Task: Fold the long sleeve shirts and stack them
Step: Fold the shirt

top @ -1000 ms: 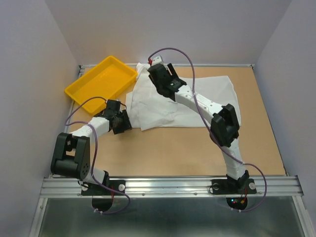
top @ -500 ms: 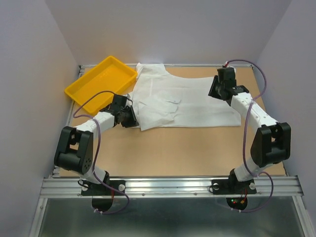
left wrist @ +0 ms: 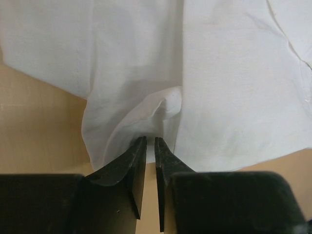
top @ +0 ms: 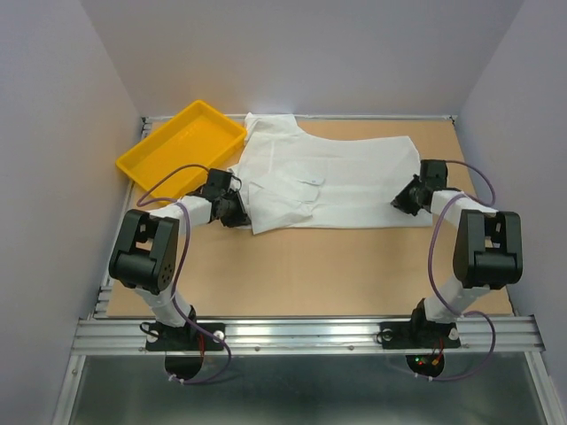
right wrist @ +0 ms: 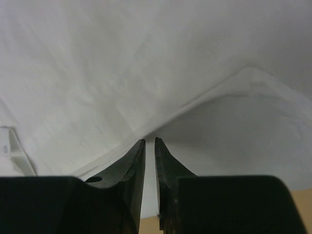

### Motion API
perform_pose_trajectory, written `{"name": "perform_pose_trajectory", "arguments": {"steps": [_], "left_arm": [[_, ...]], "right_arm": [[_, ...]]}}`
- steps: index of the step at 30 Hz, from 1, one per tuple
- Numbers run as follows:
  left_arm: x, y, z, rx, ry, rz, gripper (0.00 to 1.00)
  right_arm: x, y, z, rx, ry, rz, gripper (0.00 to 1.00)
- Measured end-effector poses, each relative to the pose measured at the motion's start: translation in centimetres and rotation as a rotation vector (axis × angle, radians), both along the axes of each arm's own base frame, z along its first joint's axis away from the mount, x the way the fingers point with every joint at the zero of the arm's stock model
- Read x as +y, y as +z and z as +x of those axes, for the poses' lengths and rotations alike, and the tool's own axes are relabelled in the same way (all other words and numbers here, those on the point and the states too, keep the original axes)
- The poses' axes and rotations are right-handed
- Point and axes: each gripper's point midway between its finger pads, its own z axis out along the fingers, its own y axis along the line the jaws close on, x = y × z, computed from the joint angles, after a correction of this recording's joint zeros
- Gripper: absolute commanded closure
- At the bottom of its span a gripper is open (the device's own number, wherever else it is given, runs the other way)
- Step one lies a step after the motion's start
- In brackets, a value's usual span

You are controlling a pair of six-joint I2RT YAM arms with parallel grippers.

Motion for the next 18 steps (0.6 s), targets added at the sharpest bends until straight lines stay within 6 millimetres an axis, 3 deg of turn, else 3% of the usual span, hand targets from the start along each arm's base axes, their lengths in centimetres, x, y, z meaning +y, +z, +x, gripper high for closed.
{"name": "perform_pose_trajectory", "arguments": {"steps": [4, 8, 13, 18], "left_arm": [[0.1, -0.1, 0.3, -0.011, 0.020, -0.010, 0.75], [0.1, -0.2, 0.4, -0.024, 0.034, -0.029, 0.75], [0.6, -0.2, -0.5, -0.035, 0.044, -0.034, 0.75], [1.6, -0.2, -2.2, -0.014, 0.053, -0.004, 0.74]], "right_arm": [[-2.2, -3.2, -1.5, 0.053, -0.107, 0.057, 0.81], [-3.9, -3.3, -1.2, 0.014, -0.186, 0.087, 0.80], [-4.6, -3.0, -2.0, 0.007, -0.210, 0.060, 0.75], [-2.9, -1.0, -2.3, -0.022, -0.104, -0.013, 0.65]]}}
